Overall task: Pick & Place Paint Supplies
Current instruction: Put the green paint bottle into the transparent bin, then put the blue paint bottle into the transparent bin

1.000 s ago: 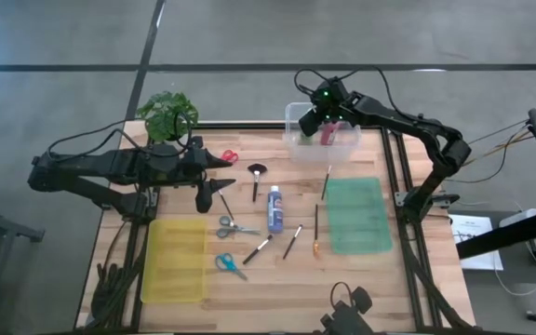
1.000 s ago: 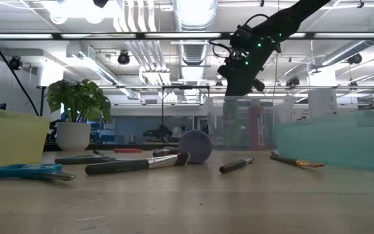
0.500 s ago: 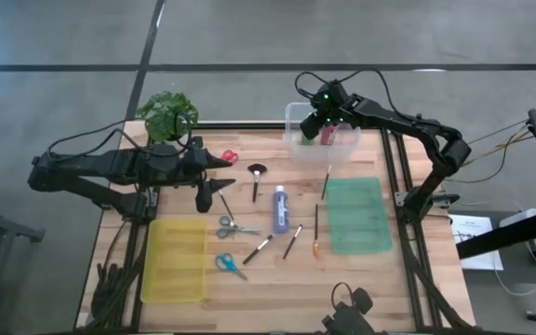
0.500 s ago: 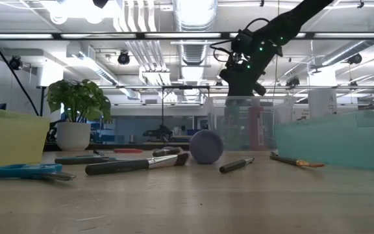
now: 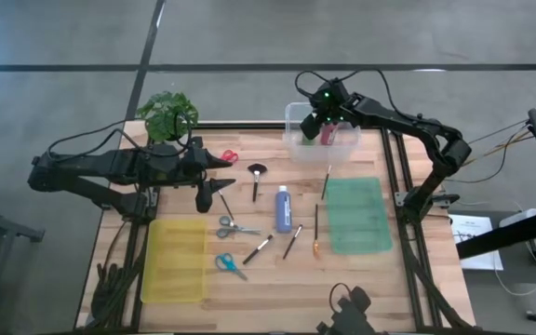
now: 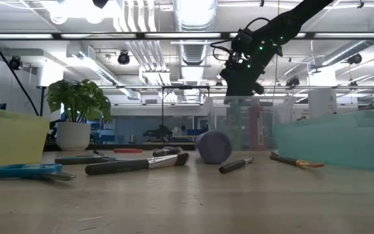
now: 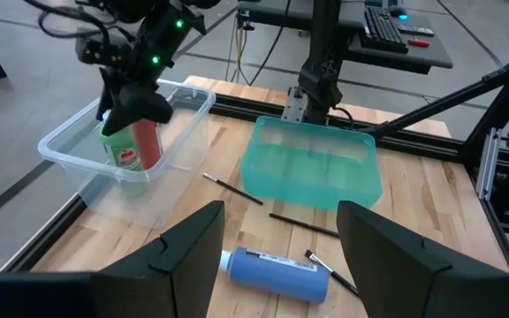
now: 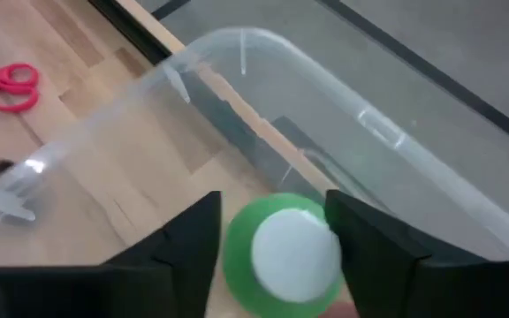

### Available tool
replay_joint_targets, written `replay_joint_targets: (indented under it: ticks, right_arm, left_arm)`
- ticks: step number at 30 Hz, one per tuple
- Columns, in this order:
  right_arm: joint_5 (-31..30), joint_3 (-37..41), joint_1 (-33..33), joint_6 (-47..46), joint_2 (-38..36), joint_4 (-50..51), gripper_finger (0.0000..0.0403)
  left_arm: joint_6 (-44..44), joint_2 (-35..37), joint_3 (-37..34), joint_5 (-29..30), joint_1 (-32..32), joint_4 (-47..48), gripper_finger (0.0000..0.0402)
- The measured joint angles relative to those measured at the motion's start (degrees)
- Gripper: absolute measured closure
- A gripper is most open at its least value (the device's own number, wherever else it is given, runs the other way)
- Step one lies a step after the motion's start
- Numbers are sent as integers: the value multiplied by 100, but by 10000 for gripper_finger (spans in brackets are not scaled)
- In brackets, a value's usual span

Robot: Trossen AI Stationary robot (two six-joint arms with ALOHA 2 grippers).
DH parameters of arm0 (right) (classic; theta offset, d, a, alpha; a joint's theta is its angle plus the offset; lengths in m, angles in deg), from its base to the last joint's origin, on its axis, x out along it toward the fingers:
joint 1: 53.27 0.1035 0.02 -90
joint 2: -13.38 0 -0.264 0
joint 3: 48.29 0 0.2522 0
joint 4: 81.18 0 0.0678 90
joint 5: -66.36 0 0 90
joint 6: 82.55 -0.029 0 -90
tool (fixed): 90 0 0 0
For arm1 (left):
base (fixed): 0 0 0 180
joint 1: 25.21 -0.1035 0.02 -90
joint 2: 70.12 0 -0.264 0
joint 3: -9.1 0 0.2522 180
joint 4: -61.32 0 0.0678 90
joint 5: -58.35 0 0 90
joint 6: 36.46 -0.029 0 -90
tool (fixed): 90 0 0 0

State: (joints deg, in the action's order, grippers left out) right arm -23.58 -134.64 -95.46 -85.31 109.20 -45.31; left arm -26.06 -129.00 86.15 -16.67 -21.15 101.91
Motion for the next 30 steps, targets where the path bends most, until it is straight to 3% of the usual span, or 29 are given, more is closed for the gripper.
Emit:
replay_joint_targets:
  ticks: [5, 10, 15, 18, 20, 24, 30]
  right_arm:
    - [4, -359, 12, 17, -98, 31, 147]
    - [192, -840, 123, 2, -359, 378, 140]
    - [1222, -1088, 573, 292, -845, 938, 139]
    - [2132, -1086, 1031, 896, -1141, 1377, 138]
    - [2390, -1060, 1418, 1444, -1313, 1832, 138]
    - [2309, -1025, 2234, 2883, -1413, 2486, 138]
    - [1136, -1027, 3226, 4299, -924, 2068, 138]
  left_arm:
    - [2, 0, 0, 0, -1, 2, 167]
    - [2, 0, 0, 0, 1, 3, 167]
    - [-42, 0, 0, 0, 0, 53, 167]
    - [-75, 0, 0, 0, -1, 84, 167]
    - [-94, 0, 0, 0, -1, 116, 167]
    - [-96, 0, 0, 0, -1, 193, 167]
    - [-160, 2, 0, 0, -1, 220, 167]
